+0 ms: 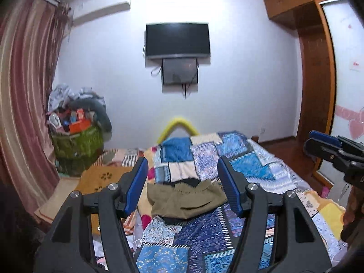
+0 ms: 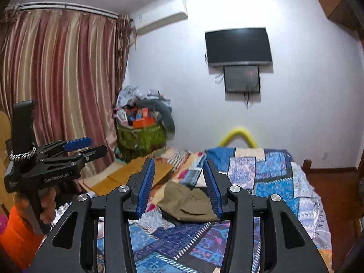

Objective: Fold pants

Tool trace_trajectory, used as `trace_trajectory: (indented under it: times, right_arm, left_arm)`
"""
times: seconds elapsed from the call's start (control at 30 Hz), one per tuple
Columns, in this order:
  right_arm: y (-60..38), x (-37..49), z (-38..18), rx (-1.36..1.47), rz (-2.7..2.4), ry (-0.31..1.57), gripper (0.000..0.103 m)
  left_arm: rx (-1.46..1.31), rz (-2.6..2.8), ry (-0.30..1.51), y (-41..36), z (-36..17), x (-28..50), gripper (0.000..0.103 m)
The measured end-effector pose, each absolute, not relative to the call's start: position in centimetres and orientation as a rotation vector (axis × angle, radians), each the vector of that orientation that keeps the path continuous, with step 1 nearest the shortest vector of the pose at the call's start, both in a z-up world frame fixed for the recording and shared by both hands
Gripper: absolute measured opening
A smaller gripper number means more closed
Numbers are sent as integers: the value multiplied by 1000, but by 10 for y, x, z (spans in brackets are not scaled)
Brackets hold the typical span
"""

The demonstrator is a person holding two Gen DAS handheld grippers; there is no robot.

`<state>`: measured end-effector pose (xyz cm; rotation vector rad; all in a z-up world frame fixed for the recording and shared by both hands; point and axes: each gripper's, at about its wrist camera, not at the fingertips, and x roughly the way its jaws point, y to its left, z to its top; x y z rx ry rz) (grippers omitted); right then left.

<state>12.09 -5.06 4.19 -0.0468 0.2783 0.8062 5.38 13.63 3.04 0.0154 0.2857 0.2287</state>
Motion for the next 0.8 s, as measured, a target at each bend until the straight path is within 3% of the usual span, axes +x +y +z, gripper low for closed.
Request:
trace_trajectory:
  times: [0.03, 0.1, 0.37, 0.8]
  right_arm:
    - [-52, 117, 42, -47, 805, 268, 47]
    - [-55, 107, 43, -47, 794, 243, 64]
    - [-61, 97, 40, -16, 739, 211, 102]
    - [-70, 83, 31, -16, 700, 242, 103]
  left_arm:
    - [16, 226, 270, 133, 32, 47, 70]
    - [10, 220, 239, 127, 33, 34, 79]
    - [-3, 231, 170, 115, 35, 4, 103]
    - [9, 216, 193, 108, 25, 5, 103]
